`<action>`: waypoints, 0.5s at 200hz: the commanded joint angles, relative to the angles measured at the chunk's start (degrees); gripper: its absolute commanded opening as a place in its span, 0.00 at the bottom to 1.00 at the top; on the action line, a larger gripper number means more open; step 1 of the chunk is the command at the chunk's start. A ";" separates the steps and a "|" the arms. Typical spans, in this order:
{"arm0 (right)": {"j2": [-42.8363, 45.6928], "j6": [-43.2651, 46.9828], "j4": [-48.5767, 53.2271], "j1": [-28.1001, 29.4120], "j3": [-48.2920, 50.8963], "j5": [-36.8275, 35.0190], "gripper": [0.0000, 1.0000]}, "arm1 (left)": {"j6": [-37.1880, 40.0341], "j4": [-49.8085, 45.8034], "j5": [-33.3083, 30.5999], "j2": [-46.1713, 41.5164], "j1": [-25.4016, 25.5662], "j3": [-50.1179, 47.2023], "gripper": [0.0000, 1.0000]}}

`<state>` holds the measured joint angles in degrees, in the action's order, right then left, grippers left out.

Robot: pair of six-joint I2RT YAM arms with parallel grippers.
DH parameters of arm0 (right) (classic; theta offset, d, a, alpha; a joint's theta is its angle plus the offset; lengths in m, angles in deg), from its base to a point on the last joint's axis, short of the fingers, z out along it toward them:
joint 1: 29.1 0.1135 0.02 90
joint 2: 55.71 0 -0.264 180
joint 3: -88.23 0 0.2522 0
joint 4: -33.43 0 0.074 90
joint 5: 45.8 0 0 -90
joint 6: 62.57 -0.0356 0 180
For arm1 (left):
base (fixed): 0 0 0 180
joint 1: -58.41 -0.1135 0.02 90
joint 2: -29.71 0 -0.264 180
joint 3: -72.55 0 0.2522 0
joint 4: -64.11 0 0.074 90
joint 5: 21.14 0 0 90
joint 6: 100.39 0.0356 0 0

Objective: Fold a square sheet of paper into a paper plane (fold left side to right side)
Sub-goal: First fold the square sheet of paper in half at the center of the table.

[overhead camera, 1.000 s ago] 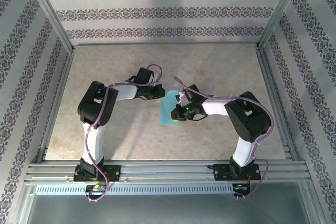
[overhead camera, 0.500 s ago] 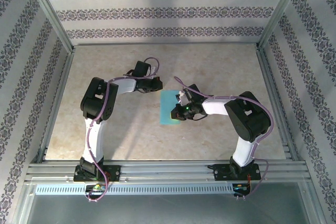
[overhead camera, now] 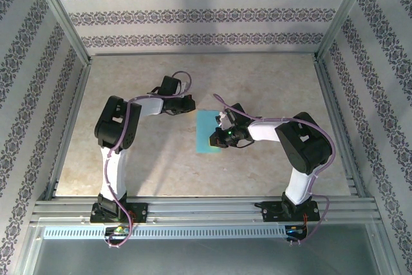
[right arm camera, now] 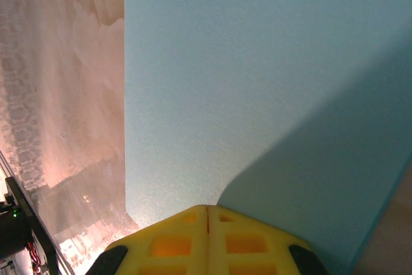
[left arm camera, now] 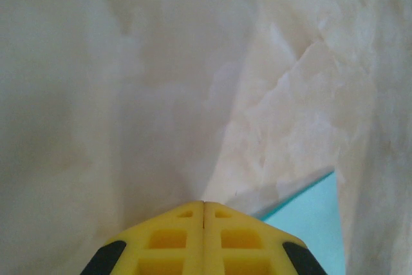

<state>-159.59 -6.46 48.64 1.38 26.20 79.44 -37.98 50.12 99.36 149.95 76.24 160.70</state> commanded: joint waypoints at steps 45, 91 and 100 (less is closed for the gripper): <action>-2.37 0.49 8.07 -0.34 2.48 -7.47 0.00 | -2.81 0.35 3.15 -14.55 2.24 -12.93 0.06; -2.38 0.23 7.51 -0.16 2.28 -7.48 0.00 | -4.83 0.42 3.17 -14.76 7.48 -16.59 0.06; -2.34 0.31 7.60 -0.13 2.22 -7.47 0.00 | -4.88 0.47 3.26 -14.11 8.09 -16.19 0.06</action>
<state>-159.48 -6.68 48.64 1.40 26.20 79.18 -41.13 50.16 101.50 134.98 82.58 144.55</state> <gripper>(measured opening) 0.055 0.064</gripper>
